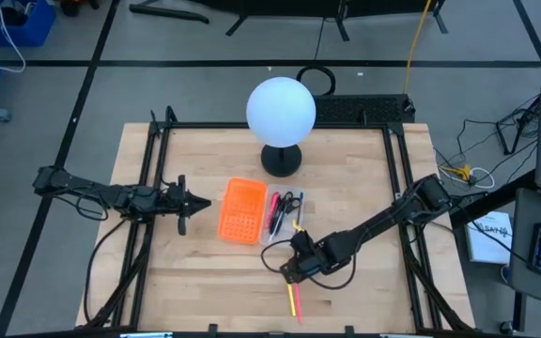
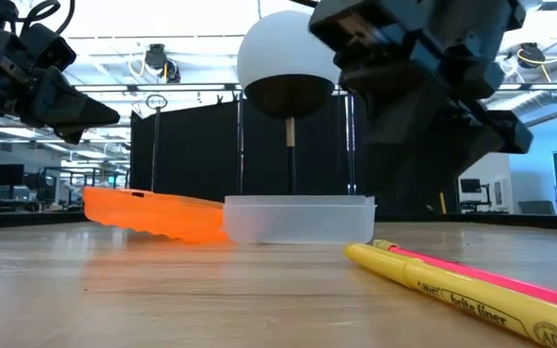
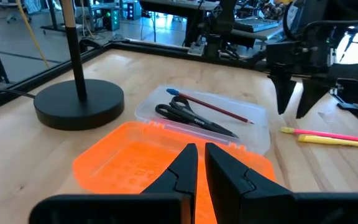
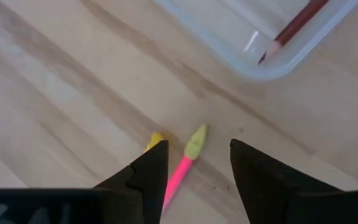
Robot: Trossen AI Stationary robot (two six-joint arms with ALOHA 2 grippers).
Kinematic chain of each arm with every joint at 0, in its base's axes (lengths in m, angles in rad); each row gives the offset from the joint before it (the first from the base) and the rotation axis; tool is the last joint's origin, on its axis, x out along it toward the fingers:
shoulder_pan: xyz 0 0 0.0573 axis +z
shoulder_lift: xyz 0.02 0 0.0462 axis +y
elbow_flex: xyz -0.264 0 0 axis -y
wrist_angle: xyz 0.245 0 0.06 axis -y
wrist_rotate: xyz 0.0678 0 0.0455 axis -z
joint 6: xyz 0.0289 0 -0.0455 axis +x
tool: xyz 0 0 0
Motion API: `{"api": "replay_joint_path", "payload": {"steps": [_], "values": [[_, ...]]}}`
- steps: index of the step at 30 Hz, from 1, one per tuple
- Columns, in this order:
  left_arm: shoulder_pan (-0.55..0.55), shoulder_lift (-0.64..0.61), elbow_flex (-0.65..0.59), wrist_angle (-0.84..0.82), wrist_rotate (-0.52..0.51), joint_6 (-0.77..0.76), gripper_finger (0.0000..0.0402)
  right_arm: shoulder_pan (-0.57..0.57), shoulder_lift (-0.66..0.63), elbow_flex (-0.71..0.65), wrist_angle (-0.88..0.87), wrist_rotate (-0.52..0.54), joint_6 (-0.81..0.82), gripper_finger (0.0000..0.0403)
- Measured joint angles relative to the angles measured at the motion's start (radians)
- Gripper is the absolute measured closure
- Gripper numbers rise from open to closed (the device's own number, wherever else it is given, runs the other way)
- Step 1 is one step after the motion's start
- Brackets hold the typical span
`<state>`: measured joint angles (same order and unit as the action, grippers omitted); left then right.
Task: Pick & place school supplies into a supply box
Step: Put the pink pencil into the supply box
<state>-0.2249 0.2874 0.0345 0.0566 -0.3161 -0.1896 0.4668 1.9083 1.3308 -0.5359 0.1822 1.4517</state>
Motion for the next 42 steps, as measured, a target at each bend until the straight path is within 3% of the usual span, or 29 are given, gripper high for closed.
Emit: {"api": "replay_joint_path", "payload": {"steps": [9, 17, 26, 34, 42], "values": [[0.0, 0.0, 0.0, -0.005, 0.001, -0.022, 0.0366, 0.018, 0.022, 0.003, 0.075, 0.005, 0.012, 0.0241], [0.0, 0.0, 0.001, -0.022, 0.002, -0.049, 0.0366, 0.009, 0.042, 0.0, -0.045, 0.005, 0.007, 0.0241], [0.0, 0.0, 0.001, -0.031, 0.002, -0.051, 0.0366, -0.003, 0.055, 0.0, 0.02, 0.022, -0.019, 0.0241], [0.0, 0.0, 0.001, -0.039, 0.003, -0.048, 0.0366, -0.002, 0.12, 0.006, 0.056, -0.024, -0.01, 0.0242], [0.0, 0.0, 0.001, -0.037, 0.001, -0.041, 0.0366, -0.004, 0.158, 0.004, -0.064, -0.072, -0.022, 0.0258]]}}
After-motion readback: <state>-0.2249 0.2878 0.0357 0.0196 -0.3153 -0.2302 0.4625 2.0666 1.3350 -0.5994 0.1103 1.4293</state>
